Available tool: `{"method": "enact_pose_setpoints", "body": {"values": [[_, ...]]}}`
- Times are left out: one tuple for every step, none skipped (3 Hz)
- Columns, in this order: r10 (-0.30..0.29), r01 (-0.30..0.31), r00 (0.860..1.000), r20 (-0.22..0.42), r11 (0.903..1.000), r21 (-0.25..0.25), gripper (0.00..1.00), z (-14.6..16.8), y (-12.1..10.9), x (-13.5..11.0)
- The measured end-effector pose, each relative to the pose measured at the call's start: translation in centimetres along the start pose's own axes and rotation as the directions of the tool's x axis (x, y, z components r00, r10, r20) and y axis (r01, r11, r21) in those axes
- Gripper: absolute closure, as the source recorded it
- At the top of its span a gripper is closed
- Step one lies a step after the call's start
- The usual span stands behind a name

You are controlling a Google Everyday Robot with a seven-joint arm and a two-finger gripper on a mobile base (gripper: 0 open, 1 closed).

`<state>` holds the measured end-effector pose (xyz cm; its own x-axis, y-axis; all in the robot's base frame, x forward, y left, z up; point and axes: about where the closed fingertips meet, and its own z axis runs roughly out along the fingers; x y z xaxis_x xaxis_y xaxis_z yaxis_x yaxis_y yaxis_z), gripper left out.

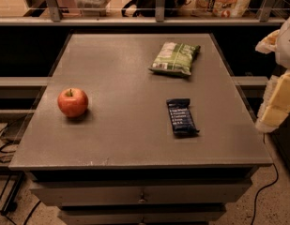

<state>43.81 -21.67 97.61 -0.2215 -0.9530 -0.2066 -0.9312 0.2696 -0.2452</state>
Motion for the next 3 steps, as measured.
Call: {"method": "enact_pose_setpoints", "body": {"values": [[0.0,0.0,1.0,0.002,1.0,0.002,0.0,0.0,0.0,0.0],[-0.016,0.017,1.0,0.024,0.9995,-0.027,0.0,2.0,0.2,-1.1],[-0.032,0.037,0.998,0.06,0.9959,-0.083,0.0,5.0,0.6,-2.6]]}}
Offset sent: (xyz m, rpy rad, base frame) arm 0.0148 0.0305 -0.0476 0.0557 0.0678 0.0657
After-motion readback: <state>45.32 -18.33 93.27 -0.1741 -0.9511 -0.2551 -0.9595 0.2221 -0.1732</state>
